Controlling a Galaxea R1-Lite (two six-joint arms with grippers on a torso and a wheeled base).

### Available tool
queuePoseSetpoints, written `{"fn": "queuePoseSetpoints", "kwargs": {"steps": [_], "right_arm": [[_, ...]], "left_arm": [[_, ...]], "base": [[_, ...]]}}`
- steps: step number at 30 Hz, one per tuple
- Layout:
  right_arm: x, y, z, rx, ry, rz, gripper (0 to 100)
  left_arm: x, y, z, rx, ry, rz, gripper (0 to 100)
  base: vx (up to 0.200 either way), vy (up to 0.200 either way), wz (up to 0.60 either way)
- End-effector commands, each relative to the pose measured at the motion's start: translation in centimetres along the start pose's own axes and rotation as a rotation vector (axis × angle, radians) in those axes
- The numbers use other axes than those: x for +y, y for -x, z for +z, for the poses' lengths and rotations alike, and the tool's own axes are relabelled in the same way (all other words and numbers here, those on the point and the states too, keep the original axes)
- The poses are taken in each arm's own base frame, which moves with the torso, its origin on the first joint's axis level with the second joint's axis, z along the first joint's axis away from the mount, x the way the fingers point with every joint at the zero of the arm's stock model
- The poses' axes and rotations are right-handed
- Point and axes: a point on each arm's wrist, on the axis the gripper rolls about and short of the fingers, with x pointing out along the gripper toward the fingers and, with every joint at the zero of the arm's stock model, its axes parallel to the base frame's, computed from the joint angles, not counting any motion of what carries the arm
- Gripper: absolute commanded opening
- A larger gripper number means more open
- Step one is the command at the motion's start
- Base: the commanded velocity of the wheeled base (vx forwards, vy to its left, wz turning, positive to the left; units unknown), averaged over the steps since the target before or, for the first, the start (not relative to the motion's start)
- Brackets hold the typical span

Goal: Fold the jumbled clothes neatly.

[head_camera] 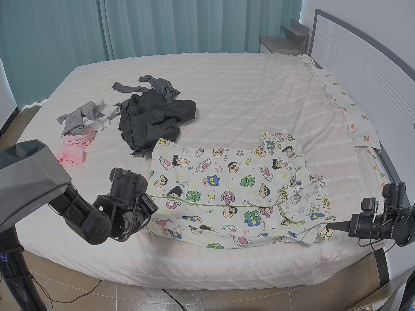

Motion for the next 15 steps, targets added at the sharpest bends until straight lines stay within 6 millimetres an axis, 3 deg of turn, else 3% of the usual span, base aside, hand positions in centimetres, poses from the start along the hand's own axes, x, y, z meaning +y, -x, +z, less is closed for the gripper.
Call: {"fn": "queuePoseSetpoints", "kwargs": {"steps": [1,7,15], "right_arm": [[-0.9,-1.7,1.4,-0.004,0.002,-0.001,0],[-1.5,-3.4,2.7,-0.014,0.0,-0.012,0],[-1.1,-4.1,4.4,-0.064,-0.042,0.006,0]], "left_arm": [[-0.6,-2.5,0.9,-0.016,0.02,0.016,0],[-1.1,-4.7,1.1,-0.016,0.025,0.032,0],[-1.8,-5.8,1.8,-0.037,0.039,0.016,0]], "base": [[0.0,0.0,0.0],[0.0,0.0,0.0],[0.0,0.0,0.0]]}}
